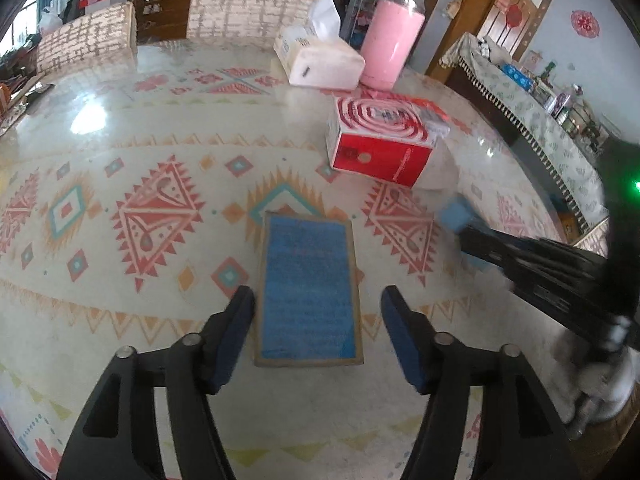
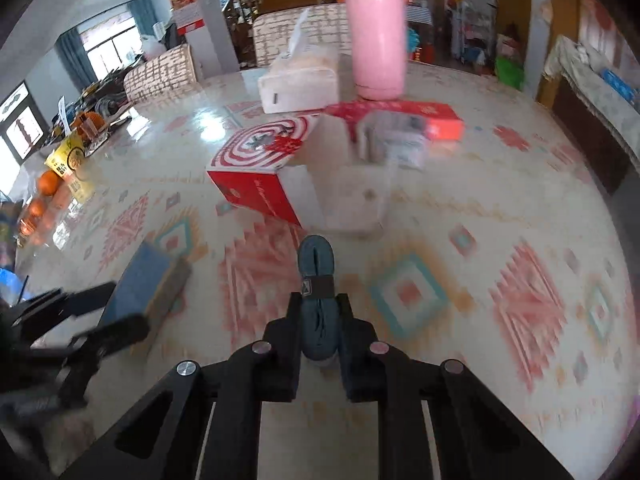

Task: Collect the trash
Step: 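Grasp the blue booklet with the left tool while the right grasps the light blue clip, then carry both items to the purple basket and open both tools to drop them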

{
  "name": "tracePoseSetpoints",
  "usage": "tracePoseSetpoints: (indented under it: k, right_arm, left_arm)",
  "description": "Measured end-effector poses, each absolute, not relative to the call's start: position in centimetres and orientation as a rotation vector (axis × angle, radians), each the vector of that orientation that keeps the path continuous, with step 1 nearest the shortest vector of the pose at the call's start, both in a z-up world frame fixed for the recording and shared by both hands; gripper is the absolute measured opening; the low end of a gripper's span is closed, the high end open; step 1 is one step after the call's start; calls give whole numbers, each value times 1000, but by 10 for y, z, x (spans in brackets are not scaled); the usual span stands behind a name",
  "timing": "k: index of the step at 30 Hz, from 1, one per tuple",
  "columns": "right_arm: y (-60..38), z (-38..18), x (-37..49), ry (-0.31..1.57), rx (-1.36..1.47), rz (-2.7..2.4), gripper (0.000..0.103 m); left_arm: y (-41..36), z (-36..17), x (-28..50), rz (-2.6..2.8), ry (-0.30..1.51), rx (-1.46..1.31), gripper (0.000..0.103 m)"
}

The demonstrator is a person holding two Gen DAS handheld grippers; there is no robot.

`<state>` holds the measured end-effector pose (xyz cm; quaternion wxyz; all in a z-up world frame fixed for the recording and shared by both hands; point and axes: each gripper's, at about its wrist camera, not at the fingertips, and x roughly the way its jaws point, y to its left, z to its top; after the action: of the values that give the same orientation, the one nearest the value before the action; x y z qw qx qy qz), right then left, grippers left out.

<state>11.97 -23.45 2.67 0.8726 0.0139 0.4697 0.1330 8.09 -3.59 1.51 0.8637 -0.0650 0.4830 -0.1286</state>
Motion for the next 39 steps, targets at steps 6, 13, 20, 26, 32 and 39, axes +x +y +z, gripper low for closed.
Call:
tracePoseSetpoints:
  k: [6,13,20,26,32,39]
  right_arm:
    - [-259,35,60,980,73,242,17]
    - [-286,44,-7,950,182,194,17]
    - [-316,59,-66,910,265,115,17]
    - [-329,58,-96,890,304,71,17]
    - [-328,52,-106,887,322,70,17]
    - [-334,50,-115,850,338,86,17]
  left_arm:
    - [-39,16,76,-241,990,-103,54]
    - [-38,38,60,-265,887,-122,52]
    - [-49,34,59,-286,905,-85,4]
    - [-52,35,57,-311,910,-94,41]
    - [-48,44,50,-308,854,-115,67]
    - [-27,35,64,-272,886,-205,72]
